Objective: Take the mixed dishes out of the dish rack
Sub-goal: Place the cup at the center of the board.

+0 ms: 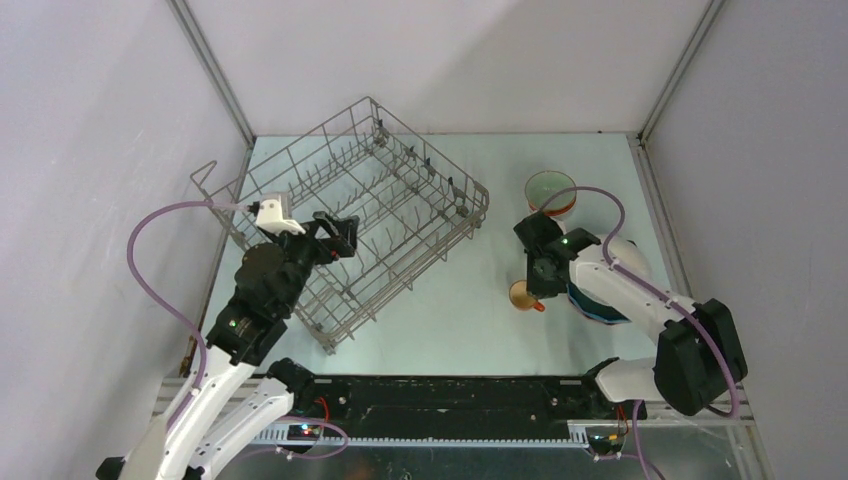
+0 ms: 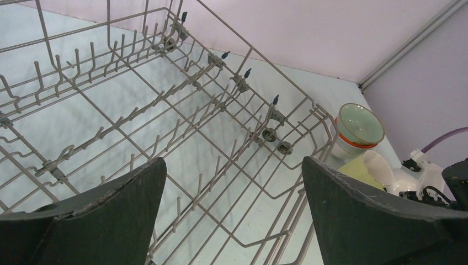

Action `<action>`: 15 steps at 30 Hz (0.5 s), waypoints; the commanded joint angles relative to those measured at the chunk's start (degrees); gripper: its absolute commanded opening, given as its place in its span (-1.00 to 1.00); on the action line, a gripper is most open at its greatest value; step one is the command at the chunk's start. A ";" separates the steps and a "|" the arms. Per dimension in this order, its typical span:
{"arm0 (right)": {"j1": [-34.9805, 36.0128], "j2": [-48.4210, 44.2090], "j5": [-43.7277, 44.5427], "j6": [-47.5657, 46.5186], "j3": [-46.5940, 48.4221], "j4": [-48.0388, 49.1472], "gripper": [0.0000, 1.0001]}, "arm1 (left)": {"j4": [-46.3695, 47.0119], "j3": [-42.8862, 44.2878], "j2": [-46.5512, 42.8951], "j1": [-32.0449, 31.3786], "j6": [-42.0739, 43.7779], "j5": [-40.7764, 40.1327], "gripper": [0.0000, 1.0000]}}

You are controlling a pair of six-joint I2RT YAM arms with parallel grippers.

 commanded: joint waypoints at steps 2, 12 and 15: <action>-1.20 2.05 0.57 0.48 -0.11 1.23 -0.85 | 0.19 -0.12 -0.62 -0.32 2.09 -2.15 0.99; -2.24 -0.84 1.59 -0.70 -0.11 1.89 -0.08 | -0.34 0.13 -0.98 -0.32 1.69 -2.91 0.99; -2.27 -4.46 1.06 -1.23 -0.11 2.24 0.17 | -0.33 0.03 -1.31 -0.32 1.60 -2.86 0.99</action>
